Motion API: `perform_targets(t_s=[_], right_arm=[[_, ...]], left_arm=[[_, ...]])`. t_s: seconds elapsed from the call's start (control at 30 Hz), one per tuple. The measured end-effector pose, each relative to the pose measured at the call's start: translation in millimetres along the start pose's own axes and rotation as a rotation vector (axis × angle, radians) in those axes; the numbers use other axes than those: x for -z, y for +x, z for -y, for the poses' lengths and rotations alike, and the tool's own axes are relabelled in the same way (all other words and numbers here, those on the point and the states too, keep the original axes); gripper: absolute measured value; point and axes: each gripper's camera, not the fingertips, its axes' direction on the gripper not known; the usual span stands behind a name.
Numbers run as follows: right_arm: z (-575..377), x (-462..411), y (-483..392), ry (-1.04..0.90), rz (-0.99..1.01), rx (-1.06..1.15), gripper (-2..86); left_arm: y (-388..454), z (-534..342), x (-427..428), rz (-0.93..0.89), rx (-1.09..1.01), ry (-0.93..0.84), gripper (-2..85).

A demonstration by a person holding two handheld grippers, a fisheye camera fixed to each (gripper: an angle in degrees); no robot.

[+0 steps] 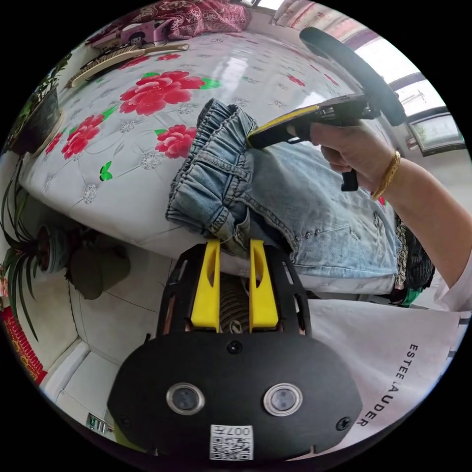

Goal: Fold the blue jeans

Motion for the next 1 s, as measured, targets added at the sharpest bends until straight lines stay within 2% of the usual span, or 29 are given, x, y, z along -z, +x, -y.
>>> perform_targets(t_s=[0.17, 0.33, 0.43, 0.53, 0.6, 0.8, 1.0], right_arm=[[2.3, 4.7, 13.4, -0.058, 0.054, 0.004, 4.3], [-82.0, 53.8, 42.3, 0.221, 0.199, -0.115, 2.7], [-174.9, 66.4, 78.6, 0.334, 0.320, -0.291, 3.5], [-292.1, 65.8, 118.1, 0.409, 0.381, -0.553, 4.6], [-398.1, 62.8, 138.7, 0.483, 0.386, -0.804, 5.3], [-632.9, 54.3, 129.3, 0.757, 0.359, -1.308, 7.4], [-797.5, 19.9, 89.1, 1.070, 0.334, -1.680, 9.0]], left_arm=[[-13.9, 11.4, -5.9, -0.036, -0.002, -0.028, 8.7], [-25.8, 18.1, -6.9, -0.057, -0.018, -0.050, 8.6], [-32.4, 20.9, -7.6, -0.064, -0.026, -0.056, 8.6], [-37.4, 25.0, -8.4, -0.059, -0.034, -0.072, 8.5], [-40.6, 27.1, -8.7, -0.048, -0.042, -0.079, 8.6], [-51.7, 26.0, -8.5, -0.022, -0.039, -0.073, 8.6], [-71.0, 22.8, -6.5, -0.025, 0.004, -0.064, 8.6]])
